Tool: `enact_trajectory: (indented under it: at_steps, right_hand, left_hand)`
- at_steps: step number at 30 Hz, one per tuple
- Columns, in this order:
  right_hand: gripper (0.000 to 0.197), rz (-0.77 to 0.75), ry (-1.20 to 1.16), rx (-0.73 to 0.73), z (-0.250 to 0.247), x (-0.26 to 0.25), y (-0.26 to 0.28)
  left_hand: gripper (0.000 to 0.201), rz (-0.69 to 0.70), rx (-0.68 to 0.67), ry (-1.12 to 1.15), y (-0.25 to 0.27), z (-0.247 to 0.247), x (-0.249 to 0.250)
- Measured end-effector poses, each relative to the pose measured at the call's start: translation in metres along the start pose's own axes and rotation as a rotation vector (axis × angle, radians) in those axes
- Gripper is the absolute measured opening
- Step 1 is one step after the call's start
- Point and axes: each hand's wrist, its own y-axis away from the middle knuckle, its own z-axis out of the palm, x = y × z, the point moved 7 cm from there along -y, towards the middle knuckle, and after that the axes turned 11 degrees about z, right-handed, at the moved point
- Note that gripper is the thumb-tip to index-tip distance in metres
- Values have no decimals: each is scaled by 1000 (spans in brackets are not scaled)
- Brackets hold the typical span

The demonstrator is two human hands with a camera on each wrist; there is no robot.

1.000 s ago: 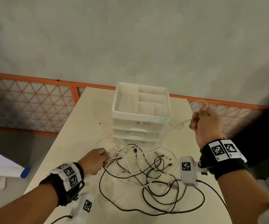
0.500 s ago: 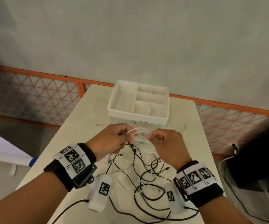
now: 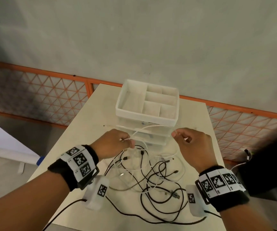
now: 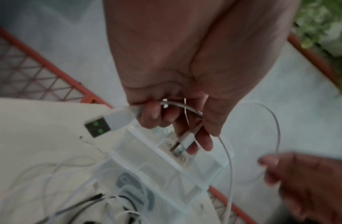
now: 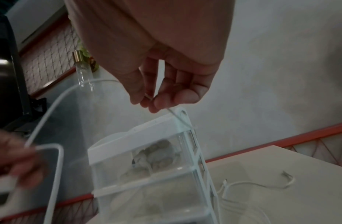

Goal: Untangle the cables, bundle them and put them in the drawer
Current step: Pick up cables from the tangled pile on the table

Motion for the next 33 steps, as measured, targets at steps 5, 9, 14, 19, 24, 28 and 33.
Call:
enact_trajectory:
  at_steps: [5, 9, 14, 19, 24, 28, 33]
  right_hand:
    - [10, 65, 72, -230, 22, 18, 8]
    - [13, 110, 96, -240, 26, 24, 13]
    - [7, 112, 73, -317, 29, 19, 23]
    - [50, 58, -38, -419, 31, -8, 34]
    - [9, 51, 49, -563, 57, -24, 46]
    - [15, 319, 378, -679, 66, 47, 35]
    - [29, 222, 158, -75, 16, 63, -3]
  left_hand:
    - [12, 4, -78, 347, -1, 7, 14]
    - [15, -9, -99, 505, 0, 18, 13]
    - [26, -9, -93, 627, 1, 20, 12]
    - [18, 21, -113, 584, 3, 19, 22]
    - [29, 200, -77, 405, 5, 9, 47]
    - [29, 174, -102, 320, 13, -11, 38]
    - [24, -78, -413, -120, 31, 27, -28]
